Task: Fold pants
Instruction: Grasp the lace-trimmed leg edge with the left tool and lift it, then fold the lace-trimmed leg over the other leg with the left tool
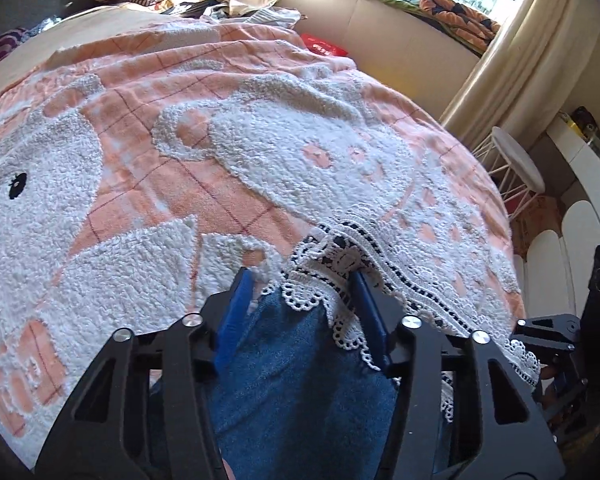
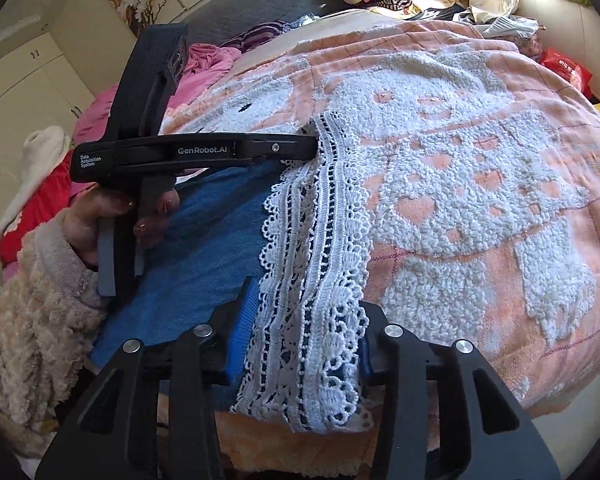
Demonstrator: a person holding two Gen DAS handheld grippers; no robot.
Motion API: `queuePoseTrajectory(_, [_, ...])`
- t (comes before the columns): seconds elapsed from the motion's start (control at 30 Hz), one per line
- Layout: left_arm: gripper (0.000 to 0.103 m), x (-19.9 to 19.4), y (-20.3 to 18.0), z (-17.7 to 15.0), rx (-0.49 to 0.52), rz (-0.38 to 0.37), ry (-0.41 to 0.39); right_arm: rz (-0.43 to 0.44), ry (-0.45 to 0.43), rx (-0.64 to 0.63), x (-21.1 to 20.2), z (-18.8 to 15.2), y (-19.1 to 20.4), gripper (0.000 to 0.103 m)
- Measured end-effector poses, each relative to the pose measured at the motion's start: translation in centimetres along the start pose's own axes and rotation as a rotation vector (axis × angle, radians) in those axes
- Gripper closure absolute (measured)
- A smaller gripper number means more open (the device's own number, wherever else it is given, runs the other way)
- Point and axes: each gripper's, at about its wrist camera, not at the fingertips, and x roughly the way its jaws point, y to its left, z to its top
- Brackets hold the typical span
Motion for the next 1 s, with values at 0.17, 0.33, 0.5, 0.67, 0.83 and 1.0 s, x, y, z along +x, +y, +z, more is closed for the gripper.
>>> queuePoseTrajectory(0.17, [0.067,0.8,0.1,-0.2,-0.015,-0.014,0.014,-0.01,0.021,0.013,0.7,0.2,-0.1,0.063])
queuePoseTrajectory(0.33, [0.072,0.6,-0.6,-0.2,-0.001,0.038,0.015,-0.004,-0.002,0.01,0.2,0.4,0.3,0.08])
queuePoseTrajectory(0.5, [0.084,-0.2,-1.1,-0.4,0.002,0.065,0.007,0.007,-0.036,-0.025,-0.7,0.6,2.0,0.083])
queuePoseTrajectory(0.67, [0.088,-2.1,-1.0,-1.0,-0.037,0.032,-0.048,0.011,-0.061,-0.069,-1.6,1.0,4.4,0.083])
queuePoseTrajectory(0.83, [0.088,-5.9,-0.6,-2.0,-0.075,-0.003,-0.13,0.025,-0.077,-0.14,-2.3,1.4,7.8,0.083])
queuePoseTrajectory(1.0, [0.088,-10.3,1.2,-4.1,-0.123,0.023,-0.203,0.061,-0.076,-0.214,-1.8,1.9,11.9,0.083])
